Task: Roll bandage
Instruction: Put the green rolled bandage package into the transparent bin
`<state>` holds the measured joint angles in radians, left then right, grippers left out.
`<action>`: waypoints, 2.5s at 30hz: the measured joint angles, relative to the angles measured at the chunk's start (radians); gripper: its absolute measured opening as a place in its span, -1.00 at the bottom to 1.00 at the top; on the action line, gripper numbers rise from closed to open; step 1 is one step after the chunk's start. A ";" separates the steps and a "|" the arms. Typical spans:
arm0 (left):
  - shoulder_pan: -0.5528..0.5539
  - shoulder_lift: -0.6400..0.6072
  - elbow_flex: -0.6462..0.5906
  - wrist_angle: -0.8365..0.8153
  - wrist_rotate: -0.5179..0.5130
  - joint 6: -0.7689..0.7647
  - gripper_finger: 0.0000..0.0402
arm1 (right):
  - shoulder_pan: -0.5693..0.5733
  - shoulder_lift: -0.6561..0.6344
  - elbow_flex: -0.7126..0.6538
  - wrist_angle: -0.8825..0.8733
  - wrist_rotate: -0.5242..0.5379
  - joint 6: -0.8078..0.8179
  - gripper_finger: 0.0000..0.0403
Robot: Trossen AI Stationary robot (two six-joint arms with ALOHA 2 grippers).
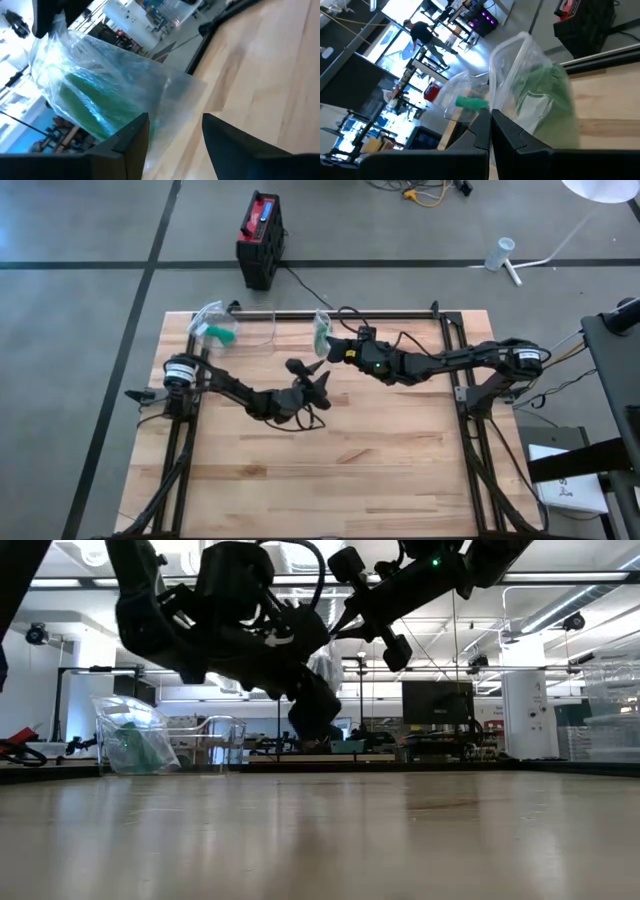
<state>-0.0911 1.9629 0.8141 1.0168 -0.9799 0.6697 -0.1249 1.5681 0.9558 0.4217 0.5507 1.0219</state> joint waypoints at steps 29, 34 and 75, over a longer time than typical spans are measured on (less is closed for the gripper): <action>0.073 0.000 0.117 0.055 0.116 -0.081 -0.88 | 0.027 0.000 0.000 0.016 0.000 -0.033 -1.00; 0.066 0.000 0.107 0.029 0.097 -0.083 -0.99 | 0.027 0.000 0.000 0.007 -0.002 -0.050 -1.00; -0.515 -1.304 -0.255 -1.228 0.049 -0.781 -0.21 | -0.047 0.413 1.004 -0.605 -0.258 -0.969 -1.00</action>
<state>-0.6057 0.6588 0.5586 -0.2113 -0.9306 -0.1111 -0.1716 1.9814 1.9594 -0.1828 0.2929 0.0528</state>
